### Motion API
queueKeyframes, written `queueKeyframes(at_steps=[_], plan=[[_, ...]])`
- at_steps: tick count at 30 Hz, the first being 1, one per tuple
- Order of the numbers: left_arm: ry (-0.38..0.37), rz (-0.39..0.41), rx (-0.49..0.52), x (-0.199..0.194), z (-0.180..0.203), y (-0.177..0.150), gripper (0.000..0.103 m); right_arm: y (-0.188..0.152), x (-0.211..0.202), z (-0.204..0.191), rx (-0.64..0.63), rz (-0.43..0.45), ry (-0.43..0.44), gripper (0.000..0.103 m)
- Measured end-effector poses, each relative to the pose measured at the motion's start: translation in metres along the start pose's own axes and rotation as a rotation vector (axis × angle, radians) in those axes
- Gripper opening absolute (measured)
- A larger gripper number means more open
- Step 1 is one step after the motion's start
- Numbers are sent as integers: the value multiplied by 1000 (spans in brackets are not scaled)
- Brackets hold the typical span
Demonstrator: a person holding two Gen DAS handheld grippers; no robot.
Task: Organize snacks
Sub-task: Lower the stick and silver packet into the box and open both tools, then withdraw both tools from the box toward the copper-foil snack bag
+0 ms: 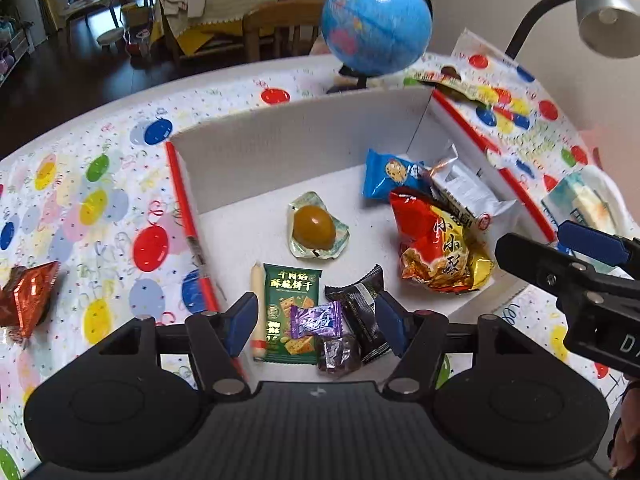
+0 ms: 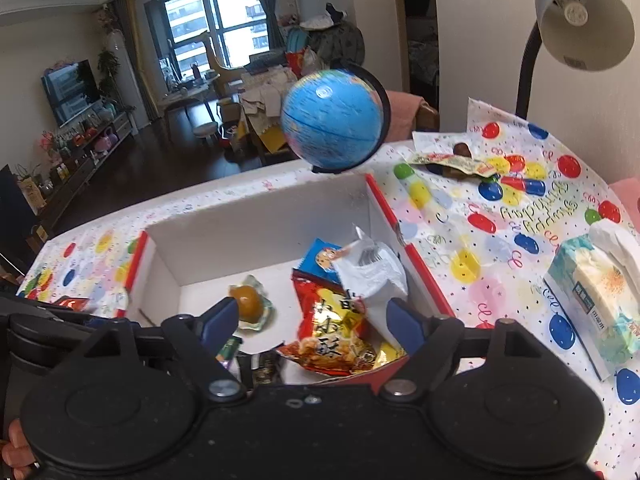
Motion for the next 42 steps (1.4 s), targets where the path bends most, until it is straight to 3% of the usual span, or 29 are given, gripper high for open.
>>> queueKeyframes(at_steps=[10,20,33,42], plan=[[1,94,-7,-67,-19,-17,73,2,-50,-38,-30,78,74,95],[25,207,-58,-148,-66,-47,86,-3,-98,-97,-55,138,176,99],[66,286,-176,-236,-149,-95,86,-16,-135,-195,-98,168,294,101],[95,306,-313,-269,-212,-129,86,-32,-144,-249,-82,187,347,102]])
Point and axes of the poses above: each gripper's, at about its wrist camera, not at the fingertips, and x roughly the way its jaws point, z to its right, y to its top, the point moved 5 cm from there along x, roughly the way its jaws point, and after that the axes turned 11 degrees about -y, right-handed, at the moved point
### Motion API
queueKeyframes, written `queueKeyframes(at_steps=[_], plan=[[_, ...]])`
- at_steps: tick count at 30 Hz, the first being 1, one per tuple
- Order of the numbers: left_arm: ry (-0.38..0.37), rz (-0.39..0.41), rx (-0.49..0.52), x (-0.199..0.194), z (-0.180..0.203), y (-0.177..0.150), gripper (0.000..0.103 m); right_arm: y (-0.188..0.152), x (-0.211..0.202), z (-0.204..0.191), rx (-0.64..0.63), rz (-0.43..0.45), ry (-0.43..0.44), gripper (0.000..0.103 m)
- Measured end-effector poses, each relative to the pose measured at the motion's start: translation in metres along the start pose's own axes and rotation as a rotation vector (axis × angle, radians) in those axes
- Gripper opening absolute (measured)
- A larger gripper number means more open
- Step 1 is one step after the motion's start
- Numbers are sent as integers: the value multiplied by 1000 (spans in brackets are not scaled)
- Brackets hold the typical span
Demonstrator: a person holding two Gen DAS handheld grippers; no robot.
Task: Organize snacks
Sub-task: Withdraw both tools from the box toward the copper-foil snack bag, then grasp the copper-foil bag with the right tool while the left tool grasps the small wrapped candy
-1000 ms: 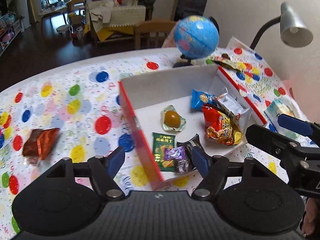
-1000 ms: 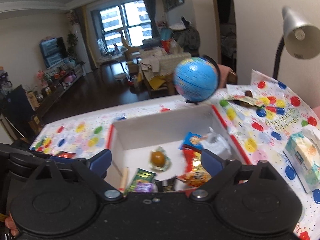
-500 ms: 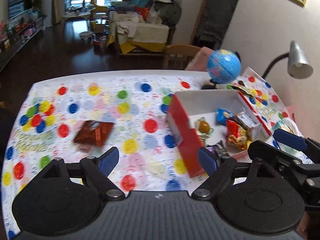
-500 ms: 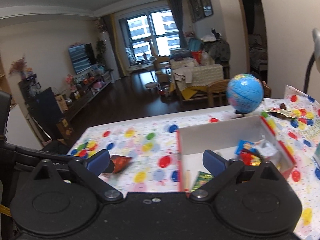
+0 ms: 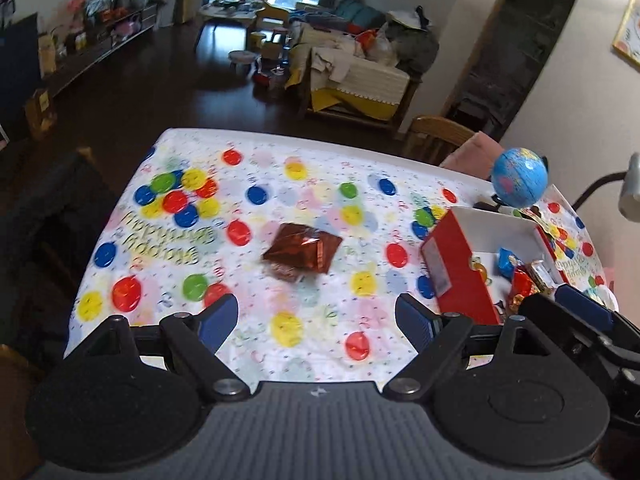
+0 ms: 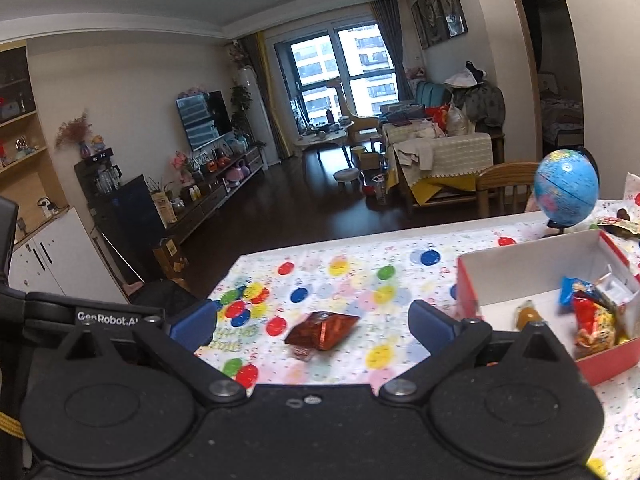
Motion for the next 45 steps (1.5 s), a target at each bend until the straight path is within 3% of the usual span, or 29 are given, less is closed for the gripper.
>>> queueKeyframes(at_steps=[4,7,10,14,20,25,34,37,38,42,45], plan=[[-30,-26,12,0,-13,-6,86,-3,1,-12,27,82,-45,103],[-33,-17,5,2,-21,-5,86,-6,11,-15,14,52,-58,103],[17,15,5,7,-28,-2,86,-6,25,-14,-19,23,-88,103],[51,0,2,29,-35,2,86,-10,48,-15,-92,-11,-109,103],[171,-22,-10,74,-46,8,86,-16,95,-18,-213,-88,-77,103],[221,-60,-57,113,-57,13,86,-15,137,-19,-305,-130,-34,103],[242,-128,-150,175,-77,6,85,-23,213,-24,-468,-243,78,99],[212,-146,-210,192,-86,4,85,-24,235,-23,-503,-278,102,99],[199,-149,-226,197,-88,3,83,-24,243,-22,-508,-290,114,99],[158,-173,-247,215,-89,2,58,-24,270,-21,-503,-346,170,96],[135,-184,-302,225,-96,0,52,-25,286,-23,-496,-380,213,94]])
Point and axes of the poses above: each gripper's, at about its wrist camera, not at the fingertips, and x roughly the way its jaws point, z to its right, y to its top, the point moved 5 cm from there along x, roughly the way its jaws point, and after that the axes turned 11 degrees about -y, right-handed, at the moved point
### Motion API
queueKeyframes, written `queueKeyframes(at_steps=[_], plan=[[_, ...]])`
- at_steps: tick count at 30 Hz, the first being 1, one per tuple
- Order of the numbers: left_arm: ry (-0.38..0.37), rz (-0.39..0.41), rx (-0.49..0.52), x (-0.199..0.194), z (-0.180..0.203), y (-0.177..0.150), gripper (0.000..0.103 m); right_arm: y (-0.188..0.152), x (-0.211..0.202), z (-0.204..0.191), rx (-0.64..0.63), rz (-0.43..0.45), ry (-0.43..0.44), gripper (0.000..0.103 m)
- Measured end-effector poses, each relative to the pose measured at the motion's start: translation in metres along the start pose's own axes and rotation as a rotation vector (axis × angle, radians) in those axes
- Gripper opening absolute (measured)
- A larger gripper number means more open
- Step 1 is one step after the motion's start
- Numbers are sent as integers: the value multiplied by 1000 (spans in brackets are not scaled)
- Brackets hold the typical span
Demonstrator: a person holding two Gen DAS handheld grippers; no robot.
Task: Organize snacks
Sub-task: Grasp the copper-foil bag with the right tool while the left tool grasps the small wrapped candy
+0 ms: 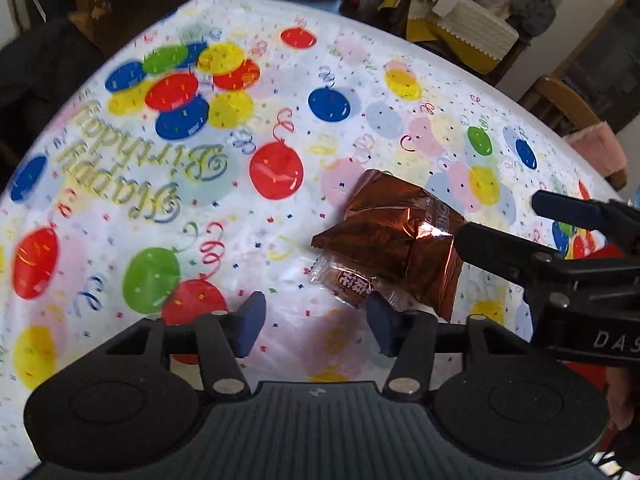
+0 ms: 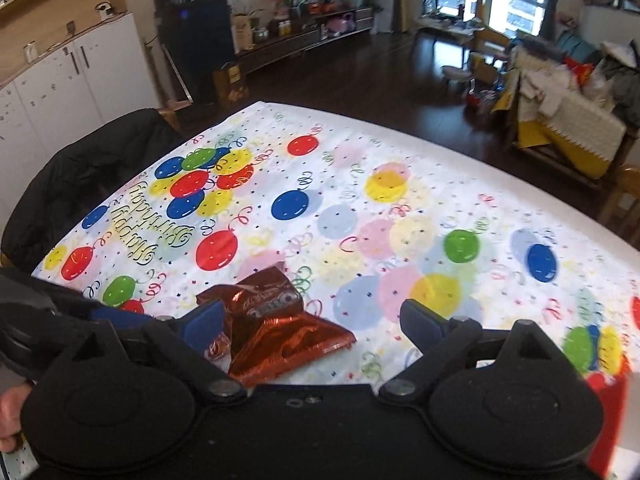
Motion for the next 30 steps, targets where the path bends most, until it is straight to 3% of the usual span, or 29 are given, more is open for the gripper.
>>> queueKeyframes(at_steps=[7,11,16,17,19,24,30], plan=[[-95,18,-72,4,-9,11,45,9,32,6,79,-96,156,88],[-122,32,-51,1,-7,6,45,4,44,2,53,-122,151,85],[-94,45,22,2,3,1,45,2,44,-12,-14,-119,167,77],[-93,44,21,3,3,0,46,1,45,-14,-16,-128,172,74],[-89,42,16,5,2,0,45,0,46,-16,-18,-131,166,55],[-75,44,16,7,2,3,45,0,41,-10,12,-117,137,41],[-24,41,3,11,8,8,45,-4,32,10,114,-92,69,39]])
Point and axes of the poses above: each gripper's, at about its wrist camera, not at the fingertips, and x roughly the way its jaws point, z to its right, y to its top, the point moved 5 cm from there along x, roughly the way its jaws point, and after that the axes turned 11 degrees about -y, right-handed, at the moved point
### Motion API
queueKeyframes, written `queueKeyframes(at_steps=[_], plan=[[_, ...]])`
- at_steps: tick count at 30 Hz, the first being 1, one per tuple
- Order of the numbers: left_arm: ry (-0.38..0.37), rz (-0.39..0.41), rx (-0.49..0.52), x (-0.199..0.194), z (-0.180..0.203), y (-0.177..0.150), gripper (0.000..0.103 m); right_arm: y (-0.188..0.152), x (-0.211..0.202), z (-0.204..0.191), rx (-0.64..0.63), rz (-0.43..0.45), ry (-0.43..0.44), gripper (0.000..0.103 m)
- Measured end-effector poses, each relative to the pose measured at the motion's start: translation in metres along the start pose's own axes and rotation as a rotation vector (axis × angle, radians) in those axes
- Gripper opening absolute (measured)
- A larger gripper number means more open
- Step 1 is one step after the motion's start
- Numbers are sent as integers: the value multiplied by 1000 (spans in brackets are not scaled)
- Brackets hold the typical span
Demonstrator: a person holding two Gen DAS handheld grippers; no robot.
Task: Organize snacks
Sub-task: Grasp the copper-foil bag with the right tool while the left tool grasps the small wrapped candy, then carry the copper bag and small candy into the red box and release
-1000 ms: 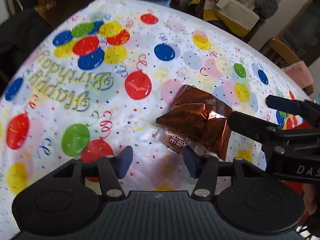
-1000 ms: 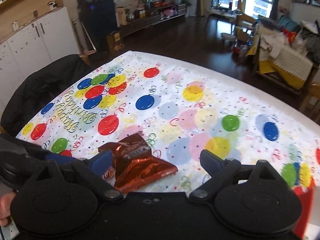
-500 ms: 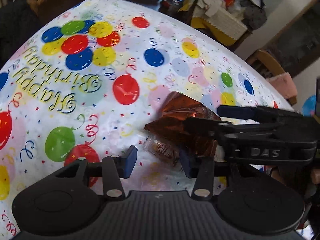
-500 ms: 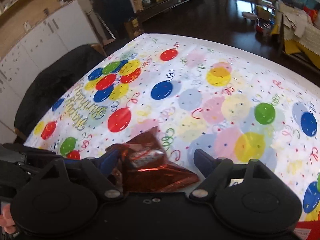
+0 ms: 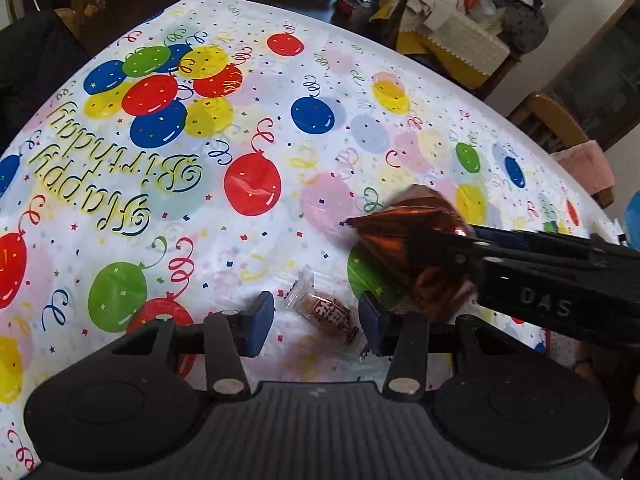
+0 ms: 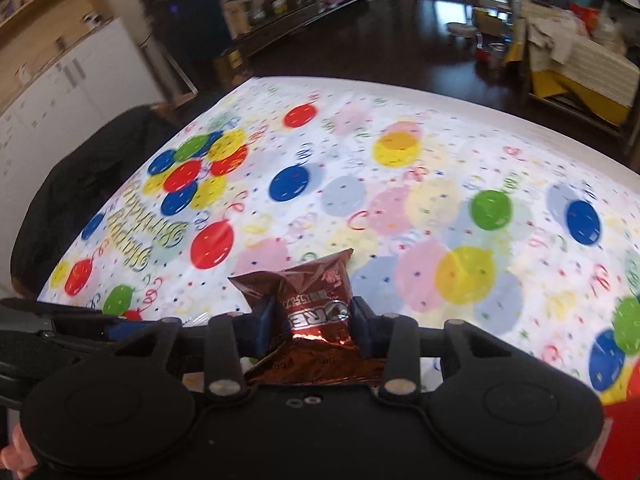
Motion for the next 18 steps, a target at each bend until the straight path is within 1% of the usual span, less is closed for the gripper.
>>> queueKeyframes(at_steps=[2,3,5,7,9,12,18], plan=[[51,0,38,2,7,-3,45,-2,-6,3,23,17,-17,38],[80,0,61,4,10,-4,43,-3,-10,4,32,28,-27,38],[138,3,104,6,16,-7,38,-7,-16,4,43,43,-50,38],[178,7,132,7,18,-8,30,-12,-22,5,65,52,-69,38],[179,9,132,6,16,-8,29,-17,-29,5,81,56,-77,38],[174,11,131,3,13,-8,24,-26,-39,4,111,60,-92,38],[158,7,131,-9,3,-11,24,-48,-57,-5,169,50,-106,38]])
Point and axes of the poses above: each gripper's, at about its wrist camera, not at the fingertips, and x roughly the way its jaws point, z to its right, y to its top, the point moved 5 cm from there along x, roughly the way its jaws point, and after that the axes turned 11 degrees about -y, right-handed, at the moved point
